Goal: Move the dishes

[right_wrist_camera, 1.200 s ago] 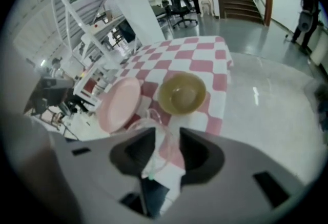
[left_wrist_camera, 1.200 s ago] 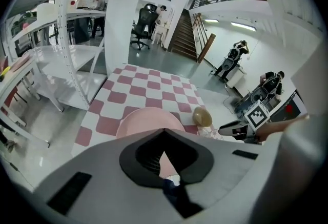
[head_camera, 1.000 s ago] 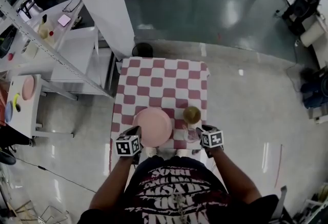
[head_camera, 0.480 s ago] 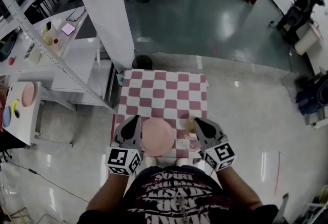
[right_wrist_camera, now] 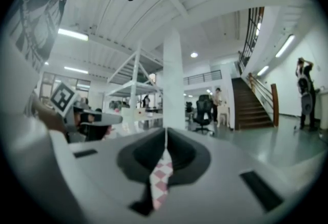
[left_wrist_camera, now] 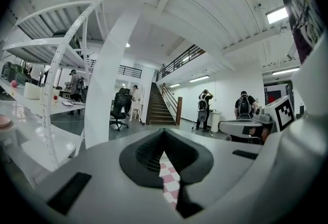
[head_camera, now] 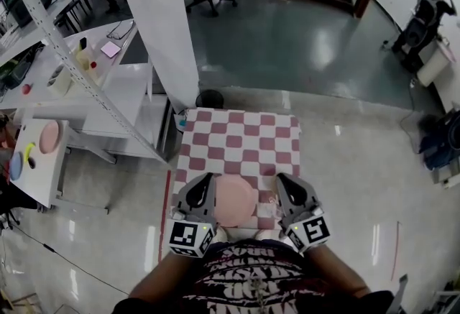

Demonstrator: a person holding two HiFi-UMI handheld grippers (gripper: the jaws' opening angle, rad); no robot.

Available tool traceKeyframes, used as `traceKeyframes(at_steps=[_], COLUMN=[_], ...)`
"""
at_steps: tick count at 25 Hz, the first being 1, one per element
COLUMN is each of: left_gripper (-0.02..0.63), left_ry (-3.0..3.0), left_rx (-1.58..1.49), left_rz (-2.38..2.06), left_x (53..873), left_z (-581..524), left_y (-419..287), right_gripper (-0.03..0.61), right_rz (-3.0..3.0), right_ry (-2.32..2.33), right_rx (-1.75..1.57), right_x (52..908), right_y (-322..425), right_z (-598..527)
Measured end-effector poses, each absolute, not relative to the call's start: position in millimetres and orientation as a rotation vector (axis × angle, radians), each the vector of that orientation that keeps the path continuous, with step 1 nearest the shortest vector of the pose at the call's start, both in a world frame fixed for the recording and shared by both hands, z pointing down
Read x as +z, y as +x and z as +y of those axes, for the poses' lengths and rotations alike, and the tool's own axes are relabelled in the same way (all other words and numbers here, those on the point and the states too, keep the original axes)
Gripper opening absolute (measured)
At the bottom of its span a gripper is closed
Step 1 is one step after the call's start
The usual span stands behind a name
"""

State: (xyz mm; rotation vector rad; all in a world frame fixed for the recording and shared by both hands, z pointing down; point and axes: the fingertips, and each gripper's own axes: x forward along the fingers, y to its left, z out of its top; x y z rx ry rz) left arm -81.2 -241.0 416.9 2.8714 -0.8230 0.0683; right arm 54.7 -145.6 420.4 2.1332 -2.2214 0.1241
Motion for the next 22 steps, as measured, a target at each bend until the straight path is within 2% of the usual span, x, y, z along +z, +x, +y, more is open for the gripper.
traceKeyframes(at_steps=[13,22], left_gripper=[0.025,0.025], left_ry=[2.887,2.883], left_rx=[0.11,0.092], left_rz=[-0.748,-0.688], left_x=[428,436], left_z=[-237,-242], left_y=[-91,-97], right_gripper=[0.035,0.035], right_rz=[-2.2,-2.115], right_ry=[2.205,2.211], right_rx=[0.06,0.154], right_x=[412,420], right_y=[43,30], right_z=[-138,-138])
